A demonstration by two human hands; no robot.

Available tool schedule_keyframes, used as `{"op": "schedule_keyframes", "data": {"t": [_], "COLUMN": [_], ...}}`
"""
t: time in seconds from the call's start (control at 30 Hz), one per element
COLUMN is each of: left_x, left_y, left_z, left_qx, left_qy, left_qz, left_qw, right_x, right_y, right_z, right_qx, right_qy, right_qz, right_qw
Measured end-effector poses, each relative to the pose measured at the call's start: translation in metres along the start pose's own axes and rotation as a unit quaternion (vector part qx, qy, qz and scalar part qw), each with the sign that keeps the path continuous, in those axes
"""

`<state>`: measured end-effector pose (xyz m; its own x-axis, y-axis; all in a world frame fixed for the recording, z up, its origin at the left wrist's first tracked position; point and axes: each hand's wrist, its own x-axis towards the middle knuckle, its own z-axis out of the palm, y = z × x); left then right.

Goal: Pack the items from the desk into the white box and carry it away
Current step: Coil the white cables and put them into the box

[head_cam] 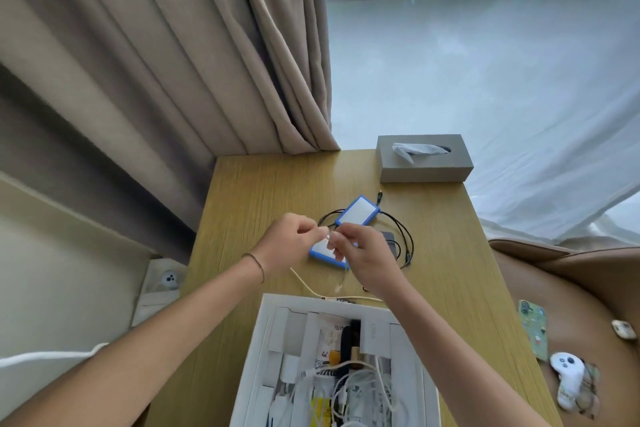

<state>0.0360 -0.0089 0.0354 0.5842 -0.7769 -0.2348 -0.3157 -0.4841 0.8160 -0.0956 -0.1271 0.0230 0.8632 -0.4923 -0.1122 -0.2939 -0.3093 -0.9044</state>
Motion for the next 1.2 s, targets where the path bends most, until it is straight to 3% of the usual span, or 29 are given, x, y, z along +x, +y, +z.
{"op": "schedule_keyframes", "data": {"t": [0.17,0.3,0.4,0.5,0.63,0.73,0.93,1.03,1.2], "left_x": [-0.036,-0.049,-0.048,-0.046,-0.05,-0.057,-0.062,-0.063,-0.067], "left_y": [0.022,0.042,0.057,0.068,0.071,0.066,0.042,0.029,0.021], "left_z": [-0.051,-0.071,-0.075,-0.081,-0.098,-0.109,-0.124,-0.133,-0.131], "left_qx": [-0.217,-0.41,-0.52,-0.562,-0.548,-0.514,-0.393,-0.351,-0.301], "left_qy": [0.018,0.0,-0.008,0.035,0.059,0.059,0.144,0.2,0.184], "left_qz": [0.034,0.09,0.081,0.075,0.108,0.101,0.109,0.101,0.08], "left_qw": [0.975,0.908,0.85,0.823,0.827,0.85,0.902,0.91,0.932], "right_x": [0.012,0.015,0.014,0.007,-0.004,-0.007,-0.005,-0.009,-0.016], "right_y": [-0.016,-0.024,-0.042,-0.061,-0.062,-0.063,-0.043,-0.033,-0.048], "right_z": [0.011,0.034,0.056,0.068,0.067,0.05,0.001,-0.032,-0.07], "right_qx": [0.078,0.094,0.133,0.196,0.218,0.247,0.214,0.17,0.192], "right_qy": [0.064,0.055,0.007,-0.094,-0.229,-0.273,-0.237,-0.207,-0.19], "right_qz": [0.0,0.013,0.009,0.044,0.022,0.011,0.033,0.035,0.004], "right_qw": [0.995,0.994,0.991,0.975,0.948,0.93,0.947,0.963,0.963]}}
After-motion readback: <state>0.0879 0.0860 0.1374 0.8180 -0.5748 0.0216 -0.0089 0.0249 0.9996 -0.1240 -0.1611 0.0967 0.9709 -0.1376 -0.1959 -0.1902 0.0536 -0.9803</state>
